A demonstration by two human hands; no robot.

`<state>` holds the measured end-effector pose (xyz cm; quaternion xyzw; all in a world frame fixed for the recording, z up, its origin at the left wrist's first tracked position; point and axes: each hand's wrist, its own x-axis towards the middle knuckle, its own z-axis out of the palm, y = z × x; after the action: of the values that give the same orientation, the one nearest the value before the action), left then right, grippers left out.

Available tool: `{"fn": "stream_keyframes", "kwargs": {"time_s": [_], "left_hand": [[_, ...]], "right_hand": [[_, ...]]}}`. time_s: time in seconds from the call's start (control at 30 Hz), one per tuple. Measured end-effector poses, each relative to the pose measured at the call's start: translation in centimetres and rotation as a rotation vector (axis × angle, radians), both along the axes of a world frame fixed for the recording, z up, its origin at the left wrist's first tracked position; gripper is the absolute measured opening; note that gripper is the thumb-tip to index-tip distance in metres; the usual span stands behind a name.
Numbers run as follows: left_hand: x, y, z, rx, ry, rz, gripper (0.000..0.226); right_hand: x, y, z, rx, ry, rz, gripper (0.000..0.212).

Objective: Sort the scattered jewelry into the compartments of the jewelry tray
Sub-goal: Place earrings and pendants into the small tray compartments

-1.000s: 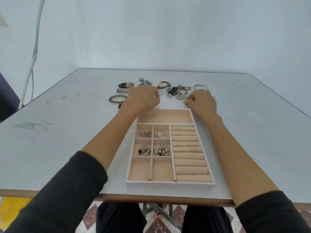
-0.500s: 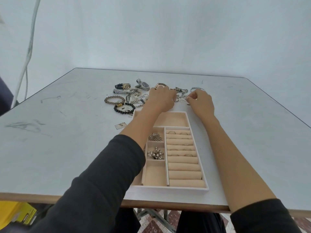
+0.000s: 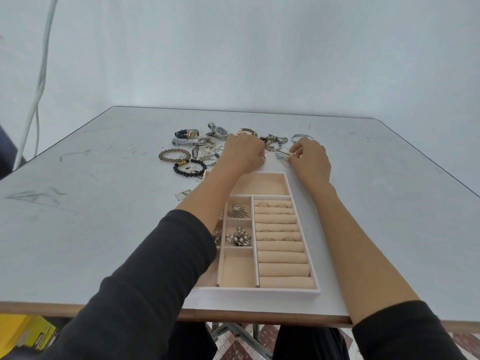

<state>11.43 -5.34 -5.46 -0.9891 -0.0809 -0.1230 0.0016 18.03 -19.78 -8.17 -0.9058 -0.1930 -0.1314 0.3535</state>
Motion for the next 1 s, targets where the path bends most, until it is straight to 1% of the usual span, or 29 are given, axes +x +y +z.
{"fn": "stream_keyframes", "kwargs": {"time_s": [0.1, 0.2, 0.47, 0.6, 0.7, 0.83, 1.0], "left_hand": [[-0.5, 0.3, 0.2, -0.029, -0.015, -0.004, 0.017], [-0.9, 0.8, 0.3, -0.027, -0.031, -0.018, 0.02], [-2.2, 2.1, 0.5, -0.069, -0.078, -0.05, 0.019], [-3.3, 2.4, 0.9, -0.106, -0.112, -0.059, 0.02], [-4.6, 2.9, 1.0, -0.201, -0.163, -0.061, 0.019], [-6.5, 3.7, 1.0, -0.315, -0.231, -0.067, 0.014], [-9.1, 4.4, 1.2, -0.399, -0.292, -0.06, 0.013]], "right_hand": [[0.0, -0.5, 0.2, 0.023, 0.025, 0.027, 0.015], [0.1, -1.4, 0.6, 0.085, 0.056, 0.009, 0.02], [0.7, -3.1, 1.3, 0.119, 0.111, 0.001, 0.028], [0.7, -3.9, 2.2, 0.064, 0.212, 0.032, 0.019], [0.3, -4.1, 2.7, 0.003, 0.264, 0.062, 0.016], [0.0, -3.5, 2.7, -0.059, 0.237, 0.018, 0.018], [-0.1, -2.9, 2.3, -0.124, 0.213, 0.008, 0.011]]}}
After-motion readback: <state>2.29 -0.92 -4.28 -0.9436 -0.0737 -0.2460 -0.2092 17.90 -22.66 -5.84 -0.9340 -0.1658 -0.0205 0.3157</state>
